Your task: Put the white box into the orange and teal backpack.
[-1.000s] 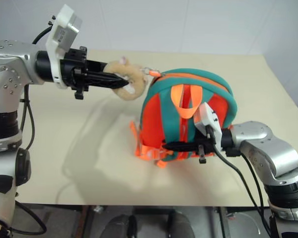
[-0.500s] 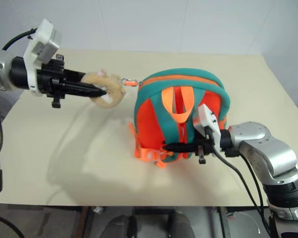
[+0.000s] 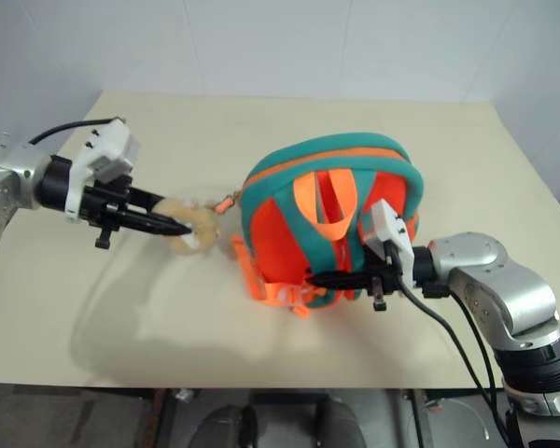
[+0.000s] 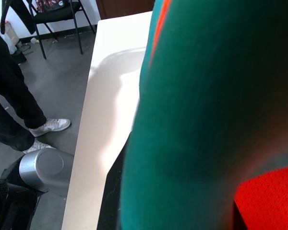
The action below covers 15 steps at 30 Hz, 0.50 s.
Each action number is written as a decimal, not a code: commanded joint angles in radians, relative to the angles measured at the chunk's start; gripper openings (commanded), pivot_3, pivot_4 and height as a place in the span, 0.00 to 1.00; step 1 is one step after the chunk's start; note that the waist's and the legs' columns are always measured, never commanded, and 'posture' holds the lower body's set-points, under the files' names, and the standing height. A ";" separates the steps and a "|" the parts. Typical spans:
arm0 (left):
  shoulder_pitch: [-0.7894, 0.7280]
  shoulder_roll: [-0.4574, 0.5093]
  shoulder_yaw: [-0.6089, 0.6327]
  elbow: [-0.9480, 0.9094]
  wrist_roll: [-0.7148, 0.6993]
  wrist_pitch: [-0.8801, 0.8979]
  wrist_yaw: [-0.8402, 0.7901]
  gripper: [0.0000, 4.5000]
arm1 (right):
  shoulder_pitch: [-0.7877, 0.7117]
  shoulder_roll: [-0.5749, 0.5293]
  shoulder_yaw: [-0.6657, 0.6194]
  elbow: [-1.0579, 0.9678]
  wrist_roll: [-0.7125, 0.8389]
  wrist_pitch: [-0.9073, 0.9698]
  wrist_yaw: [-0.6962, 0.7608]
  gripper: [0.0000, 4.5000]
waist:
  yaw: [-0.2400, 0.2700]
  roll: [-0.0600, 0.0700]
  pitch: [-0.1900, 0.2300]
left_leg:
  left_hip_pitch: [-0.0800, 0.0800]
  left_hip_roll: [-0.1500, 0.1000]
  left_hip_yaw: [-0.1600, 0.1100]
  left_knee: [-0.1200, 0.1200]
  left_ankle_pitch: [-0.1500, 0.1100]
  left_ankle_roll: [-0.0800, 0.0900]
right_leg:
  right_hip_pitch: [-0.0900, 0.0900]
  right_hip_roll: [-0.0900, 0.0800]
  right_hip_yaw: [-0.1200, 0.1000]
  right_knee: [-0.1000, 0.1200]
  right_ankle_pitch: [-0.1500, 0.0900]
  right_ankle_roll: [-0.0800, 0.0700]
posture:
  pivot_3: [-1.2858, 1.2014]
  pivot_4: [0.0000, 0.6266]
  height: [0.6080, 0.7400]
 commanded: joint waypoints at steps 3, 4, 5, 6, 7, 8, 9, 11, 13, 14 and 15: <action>-0.002 -0.009 -0.081 0.072 0.097 -0.086 -0.052 0.21 | -0.001 -0.001 -0.014 -0.010 -0.002 -0.016 0.006 0.15 | 0.000 0.000 0.000 | 0.000 0.000 0.000 0.000 0.000 0.000 | 0.000 0.000 0.000 0.000 0.000 0.000 | 0.52 0.24 1.00; -0.005 -0.016 -0.101 0.092 0.119 -0.111 -0.062 0.21 | -0.003 0.000 -0.013 -0.008 -0.004 -0.016 0.007 0.15 | 0.001 0.000 0.000 | 0.000 0.000 0.000 0.000 0.000 0.000 | 0.000 0.000 0.000 0.000 0.000 0.000 | 0.52 0.24 1.00; -0.014 -0.030 -0.125 0.123 0.148 -0.143 -0.070 0.21 | -0.003 0.000 -0.012 -0.008 -0.005 -0.016 0.007 0.15 | 0.001 0.000 0.000 | 0.000 0.000 0.000 0.000 0.000 0.000 | 0.000 0.000 0.000 0.000 0.000 0.000 | 0.52 0.24 1.00; -0.033 -0.058 -0.157 0.164 0.177 -0.175 -0.083 0.21 | -0.002 0.000 -0.011 -0.007 -0.007 -0.017 0.007 0.15 | 0.002 0.000 0.000 | 0.000 0.000 0.000 0.000 0.000 0.000 | 0.000 0.000 0.000 0.000 0.000 0.000 | 0.52 0.24 1.00; -0.049 -0.080 -0.177 0.198 0.198 -0.198 -0.095 0.21 | -0.005 0.000 -0.009 -0.004 -0.010 -0.017 0.008 0.15 | 0.002 0.000 0.000 | 0.000 0.000 0.000 0.000 0.000 0.000 | 0.001 0.000 0.000 0.000 0.000 0.000 | 0.52 0.24 1.00; -0.064 -0.102 -0.198 0.232 0.220 -0.223 -0.107 0.21 | -0.005 0.001 -0.009 -0.003 -0.011 -0.017 0.007 0.15 | 0.002 0.000 0.000 | 0.000 0.000 0.002 0.001 0.000 0.000 | 0.000 0.000 0.000 0.000 0.000 0.000 | 0.52 0.24 1.00; -0.077 -0.120 -0.219 0.255 0.237 -0.233 -0.124 0.21 | -0.004 0.001 -0.008 -0.004 -0.011 -0.017 0.006 0.15 | 0.003 0.000 0.000 | -0.001 0.000 0.002 0.002 0.000 0.000 | 0.000 0.000 -0.001 0.000 0.000 0.000 | 0.52 0.24 1.00; -0.095 -0.149 -0.250 0.297 0.266 -0.261 -0.160 0.21 | -0.005 0.003 -0.006 -0.003 -0.012 -0.016 0.005 0.15 | 0.003 0.000 0.000 | -0.001 0.000 0.002 0.003 0.000 0.000 | 0.000 0.000 -0.001 0.000 0.000 0.000 | 0.52 0.24 1.00; -0.108 -0.171 -0.271 0.333 0.286 -0.294 -0.192 0.21 | -0.008 0.005 -0.004 0.002 -0.015 -0.016 0.006 0.15 | 0.001 0.000 0.000 | -0.001 0.000 0.002 0.003 0.000 0.001 | 0.000 0.000 -0.001 0.000 0.000 0.000 | 0.52 0.24 1.00; -0.118 -0.189 -0.289 0.363 0.306 -0.321 -0.203 0.21 | -0.009 0.005 -0.003 0.004 -0.017 -0.017 0.006 0.15 | -0.001 0.000 0.000 | -0.001 0.000 0.002 0.003 0.000 0.001 | 0.000 0.000 -0.001 0.000 0.000 0.000 | 0.52 0.24 1.00; -0.128 -0.206 -0.305 0.394 0.327 -0.346 -0.203 0.21 | -0.010 0.006 -0.002 0.005 -0.019 -0.018 0.006 0.15 | 0.000 0.000 0.000 | -0.001 0.000 0.002 0.002 -0.001 0.001 | 0.000 0.000 0.000 0.000 0.000 0.000 | 0.52 0.24 1.00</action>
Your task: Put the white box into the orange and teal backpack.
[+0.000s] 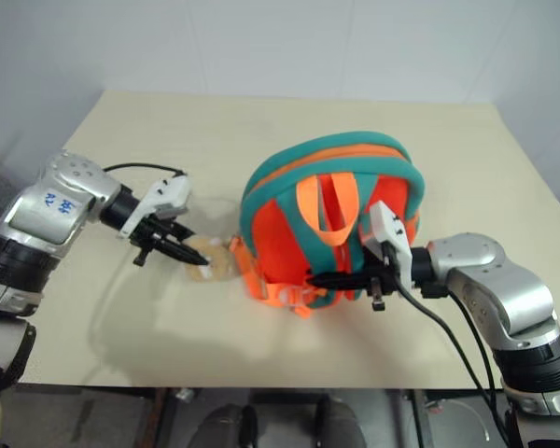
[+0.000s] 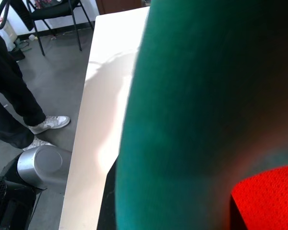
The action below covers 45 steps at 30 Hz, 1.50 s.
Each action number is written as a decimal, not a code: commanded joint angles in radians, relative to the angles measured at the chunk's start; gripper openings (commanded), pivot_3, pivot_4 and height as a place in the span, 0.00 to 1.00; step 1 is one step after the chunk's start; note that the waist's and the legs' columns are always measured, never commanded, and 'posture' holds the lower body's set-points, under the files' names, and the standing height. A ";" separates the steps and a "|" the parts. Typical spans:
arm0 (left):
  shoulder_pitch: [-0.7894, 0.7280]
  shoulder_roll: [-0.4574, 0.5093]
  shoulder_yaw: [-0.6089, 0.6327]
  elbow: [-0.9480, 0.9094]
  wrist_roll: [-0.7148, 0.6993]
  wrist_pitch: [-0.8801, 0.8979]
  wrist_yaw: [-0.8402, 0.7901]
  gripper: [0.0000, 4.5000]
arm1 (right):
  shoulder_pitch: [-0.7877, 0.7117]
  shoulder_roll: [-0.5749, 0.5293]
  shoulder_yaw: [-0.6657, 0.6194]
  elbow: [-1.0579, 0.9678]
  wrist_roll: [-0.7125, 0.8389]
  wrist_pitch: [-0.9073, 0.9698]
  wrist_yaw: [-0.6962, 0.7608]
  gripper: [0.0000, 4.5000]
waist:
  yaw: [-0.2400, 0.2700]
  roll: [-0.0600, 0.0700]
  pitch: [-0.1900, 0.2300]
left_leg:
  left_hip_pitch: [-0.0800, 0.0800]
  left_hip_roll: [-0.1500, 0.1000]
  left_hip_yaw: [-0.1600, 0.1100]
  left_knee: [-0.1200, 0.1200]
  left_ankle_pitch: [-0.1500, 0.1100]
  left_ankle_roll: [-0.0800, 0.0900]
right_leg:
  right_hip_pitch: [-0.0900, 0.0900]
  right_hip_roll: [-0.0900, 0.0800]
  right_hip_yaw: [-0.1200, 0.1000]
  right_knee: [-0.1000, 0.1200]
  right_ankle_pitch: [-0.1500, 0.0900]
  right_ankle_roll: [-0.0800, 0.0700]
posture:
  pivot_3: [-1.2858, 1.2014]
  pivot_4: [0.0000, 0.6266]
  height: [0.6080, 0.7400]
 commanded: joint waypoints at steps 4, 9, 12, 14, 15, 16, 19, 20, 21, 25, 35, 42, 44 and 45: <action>-0.074 -0.088 -0.074 0.199 0.136 -0.153 -0.050 0.21 | -0.013 0.009 -0.008 -0.005 -0.005 -0.021 0.001 0.15 | 0.002 0.000 0.000 | 0.000 0.000 0.000 0.001 0.000 0.000 | 0.000 0.000 0.000 0.000 0.000 0.000 | 0.52 0.24 1.00; -0.109 -0.150 0.007 0.276 0.116 -0.221 0.018 0.21 | -0.004 0.006 -0.015 -0.017 -0.013 -0.015 -0.010 0.15 | 0.002 0.000 0.000 | 0.000 0.000 -0.002 0.002 0.000 0.001 | 0.000 -0.001 0.000 0.000 0.000 0.000 | 0.52 0.24 1.00; -0.117 -0.169 0.076 0.280 0.091 -0.237 0.043 0.21 | 0.001 -0.008 -0.021 -0.022 -0.017 -0.006 -0.017 0.15 | 0.001 0.000 0.000 | 0.000 0.000 -0.002 0.002 0.000 0.001 | 0.000 -0.001 0.000 0.000 0.000 0.000 | 0.52 0.24 1.00; -0.110 -0.165 0.099 0.266 0.094 -0.242 0.043 0.21 | 0.003 -0.014 -0.023 -0.023 -0.020 -0.006 -0.018 0.15 | 0.000 0.000 0.000 | 0.000 0.000 -0.002 0.002 0.000 0.001 | 0.000 -0.001 0.000 0.001 0.000 0.000 | 0.52 0.24 1.00; -0.106 -0.163 0.107 0.260 0.096 -0.242 0.041 0.21 | 0.003 -0.016 -0.023 -0.023 -0.022 -0.006 -0.019 0.15 | 0.001 0.000 0.000 | 0.000 0.000 -0.002 0.002 0.000 0.001 | 0.000 -0.001 0.000 0.001 0.000 0.000 | 0.52 0.24 1.00; -0.099 -0.160 0.125 0.238 0.087 -0.231 0.045 0.28 | 0.004 -0.023 -0.024 -0.025 -0.023 0.001 -0.021 0.15 | 0.001 0.000 0.000 | 0.000 0.000 -0.002 0.001 0.000 0.001 | 0.000 -0.001 0.000 0.001 0.000 0.000 | 0.52 0.24 1.00; -0.081 -0.150 0.167 0.178 0.056 -0.174 0.036 0.50 | 0.001 -0.041 -0.028 -0.026 -0.010 0.033 -0.027 0.23 | 0.002 0.000 0.000 | -0.001 0.000 -0.002 0.001 -0.001 0.001 | 0.000 -0.001 -0.001 0.000 0.000 0.000 | 0.52 0.24 1.00; -0.067 -0.137 0.189 0.135 0.028 -0.116 0.021 0.58 | -0.004 -0.052 -0.039 -0.031 0.010 0.054 -0.025 0.31 | 0.002 0.000 0.000 | -0.001 0.000 -0.002 0.002 -0.001 0.001 | 0.000 -0.001 -0.001 0.000 0.000 0.000 | 0.52 0.24 1.00; -0.051 -0.121 0.220 0.085 -0.006 -0.060 0.012 0.64 | -0.007 -0.060 -0.050 -0.034 0.014 0.062 -0.029 0.37 | 0.000 0.000 0.000 | -0.001 0.000 -0.002 0.002 -0.001 0.001 | 0.000 -0.001 -0.001 0.000 0.000 0.000 | 0.52 0.24 1.00; -0.007 -0.058 0.291 -0.035 -0.059 0.055 0.022 0.94 | 0.004 -0.099 -0.097 -0.049 0.033 0.086 -0.037 0.68 | 0.001 0.000 0.000 | -0.001 0.000 -0.002 0.001 -0.001 0.001 | 0.000 -0.001 -0.001 0.000 0.000 0.000 | 0.52 0.24 1.00; 0.047 0.070 0.373 0.008 -0.045 0.042 0.081 1.00 | 0.074 -0.220 -0.244 -0.076 0.069 0.137 -0.046 1.00 | 0.005 0.000 0.000 | 0.000 0.000 -0.002 0.002 -0.001 0.001 | 0.000 -0.001 -0.001 0.000 0.000 0.000 | 0.52 0.24 1.00; 0.104 0.128 0.459 0.090 -0.066 -0.039 0.116 1.00 | 0.205 -0.392 -0.406 0.023 -0.007 0.091 0.037 1.00 | 0.004 0.000 0.000 | -0.001 0.000 -0.001 0.000 -0.002 0.002 | 0.000 -0.001 -0.001 -0.001 0.000 0.000 | 0.52 0.24 1.00; 0.137 0.141 0.490 0.095 -0.084 -0.070 0.102 1.00 | 0.260 -0.445 -0.464 0.063 -0.043 0.068 0.078 1.00 | 0.003 0.000 0.000 | -0.001 0.000 0.000 0.001 -0.003 0.003 | 0.000 -0.001 -0.001 -0.002 0.000 0.000 | 0.52 0.24 1.00; 0.147 0.144 0.499 0.094 -0.090 -0.080 0.096 1.00 | 0.284 -0.467 -0.488 0.091 -0.064 0.048 0.100 1.00 | 0.004 0.000 0.000 | -0.001 0.000 0.000 0.001 -0.003 0.003 | 0.000 -0.001 -0.001 -0.002 0.000 0.000 | 0.52 0.24 1.00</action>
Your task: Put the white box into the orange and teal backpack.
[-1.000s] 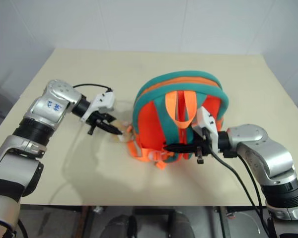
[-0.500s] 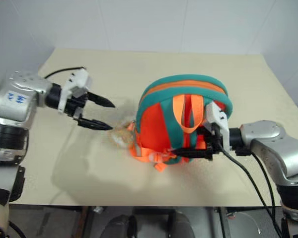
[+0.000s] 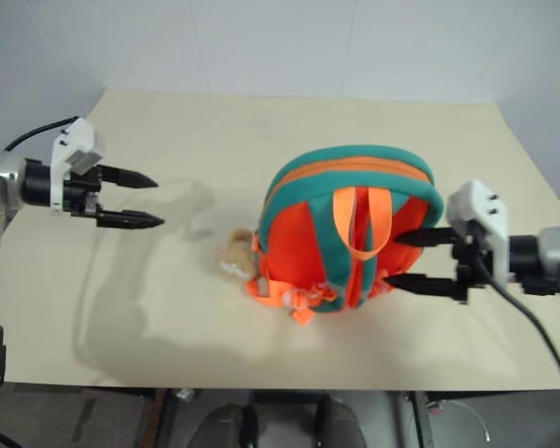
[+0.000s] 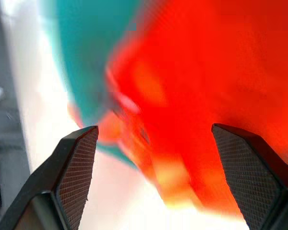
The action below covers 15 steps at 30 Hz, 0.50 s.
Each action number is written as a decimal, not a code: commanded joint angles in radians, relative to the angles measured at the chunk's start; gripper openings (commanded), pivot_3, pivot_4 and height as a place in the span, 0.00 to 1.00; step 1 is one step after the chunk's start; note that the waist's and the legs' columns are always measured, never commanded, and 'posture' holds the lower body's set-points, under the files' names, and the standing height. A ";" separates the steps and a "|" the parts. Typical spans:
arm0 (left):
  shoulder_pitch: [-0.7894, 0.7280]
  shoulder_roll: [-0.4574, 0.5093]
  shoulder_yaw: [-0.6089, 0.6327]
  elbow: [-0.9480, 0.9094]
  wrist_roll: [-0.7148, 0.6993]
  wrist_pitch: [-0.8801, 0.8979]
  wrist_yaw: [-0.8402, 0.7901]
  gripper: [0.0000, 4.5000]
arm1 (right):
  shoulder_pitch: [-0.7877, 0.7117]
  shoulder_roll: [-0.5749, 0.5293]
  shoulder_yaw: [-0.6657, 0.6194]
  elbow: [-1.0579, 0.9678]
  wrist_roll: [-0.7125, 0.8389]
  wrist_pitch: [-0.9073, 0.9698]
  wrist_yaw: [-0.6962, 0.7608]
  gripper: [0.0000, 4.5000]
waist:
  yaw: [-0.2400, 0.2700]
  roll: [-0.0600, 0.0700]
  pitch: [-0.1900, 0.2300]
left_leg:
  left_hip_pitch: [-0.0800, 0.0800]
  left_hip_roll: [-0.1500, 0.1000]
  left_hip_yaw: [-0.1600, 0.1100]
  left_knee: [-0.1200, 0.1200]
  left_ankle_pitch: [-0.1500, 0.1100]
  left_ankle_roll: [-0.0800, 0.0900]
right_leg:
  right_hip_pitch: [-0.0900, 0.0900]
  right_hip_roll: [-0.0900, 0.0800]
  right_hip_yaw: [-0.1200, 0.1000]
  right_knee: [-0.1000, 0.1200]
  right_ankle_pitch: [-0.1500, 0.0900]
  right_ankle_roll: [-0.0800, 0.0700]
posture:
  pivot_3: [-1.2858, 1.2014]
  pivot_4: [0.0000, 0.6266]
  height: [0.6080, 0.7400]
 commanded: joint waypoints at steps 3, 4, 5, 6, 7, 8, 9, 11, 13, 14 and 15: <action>0.017 0.025 0.079 0.022 -0.043 -0.083 -0.010 1.00 | 0.074 -0.096 -0.131 0.114 -0.097 -0.102 0.096 1.00 | 0.001 0.000 0.000 | 0.000 0.000 0.000 0.001 0.000 0.000 | 0.000 0.000 0.000 0.000 0.000 0.000 | 0.52 0.24 1.00; 0.014 0.016 0.095 0.040 -0.053 -0.108 -0.007 1.00 | 0.077 -0.101 -0.135 0.134 -0.109 -0.121 0.102 1.00 | -0.001 0.000 0.000 | 0.000 0.000 0.000 0.001 0.000 0.000 | 0.000 0.000 0.000 -0.002 0.000 0.000 | 0.52 0.24 1.00; 0.008 0.006 0.102 0.050 -0.059 -0.122 -0.003 1.00 | 0.074 -0.106 -0.133 0.158 -0.119 -0.141 0.111 1.00 | -0.001 0.000 0.000 | 0.001 0.000 0.000 0.001 0.000 0.000 | 0.001 0.000 0.000 -0.003 0.000 0.000 | 0.52 0.24 1.00; 0.004 -0.011 0.131 0.071 -0.086 -0.150 -0.007 1.00 | 0.063 -0.102 -0.134 0.181 -0.127 -0.159 0.104 1.00 | -0.002 0.000 0.000 | 0.001 0.000 0.000 0.001 0.000 0.000 | 0.001 0.000 0.000 -0.002 0.000 0.000 | 0.52 0.24 1.00; 0.004 -0.040 0.175 0.091 -0.125 -0.208 -0.012 1.00 | 0.032 -0.088 -0.130 0.223 -0.134 -0.189 0.085 1.00 | -0.002 0.000 0.000 | 0.002 0.000 0.000 0.001 0.000 0.000 | 0.001 0.000 0.000 -0.002 0.000 0.000 | 0.52 0.24 1.00; 0.005 -0.063 0.203 0.101 -0.151 -0.249 -0.013 1.00 | 0.009 -0.078 -0.126 0.262 -0.141 -0.217 0.074 1.00 | -0.003 0.000 0.000 | 0.002 0.001 0.000 0.001 0.000 0.000 | 0.001 -0.001 0.001 -0.001 0.000 0.000 | 0.52 0.24 1.00; 0.023 -0.081 0.235 0.086 -0.183 -0.282 -0.030 1.00 | -0.013 -0.064 -0.127 0.297 -0.141 -0.244 0.071 1.00 | -0.003 0.000 0.000 | 0.002 0.001 0.001 0.001 0.000 -0.001 | 0.001 -0.001 0.001 -0.001 0.000 0.000 | 0.52 0.24 1.00; 0.063 -0.094 0.289 0.064 -0.245 -0.312 -0.081 1.00 | -0.036 -0.024 -0.146 0.317 -0.109 -0.266 0.079 1.00 | -0.006 0.000 0.000 | 0.002 0.001 0.001 0.001 0.000 -0.001 | 0.001 -0.001 0.001 0.000 0.000 0.000 | 0.52 0.24 1.00; 0.094 -0.089 0.324 0.063 -0.290 -0.324 -0.131 1.00 | -0.016 -0.002 -0.169 0.316 -0.105 -0.290 0.098 1.00 | -0.010 0.000 0.000 | 0.003 0.001 0.001 0.001 0.001 -0.002 | 0.000 0.000 0.001 0.001 0.000 0.000 | 0.52 0.24 1.00; 0.107 -0.080 0.325 0.062 -0.295 -0.326 -0.145 1.00 | 0.001 0.004 -0.181 0.316 -0.107 -0.302 0.109 1.00 | -0.009 0.000 0.000 | 0.003 0.001 0.001 0.000 0.001 -0.003 | 0.000 0.000 0.001 0.003 0.000 0.000 | 0.52 0.24 1.00; 0.116 -0.072 0.324 0.062 -0.296 -0.326 -0.154 1.00 | 0.017 0.012 -0.192 0.315 -0.109 -0.313 0.114 1.00 | -0.007 0.000 0.000 | 0.003 0.001 0.002 0.000 0.001 -0.003 | 0.000 0.001 0.001 0.003 0.000 0.000 | 0.52 0.24 1.00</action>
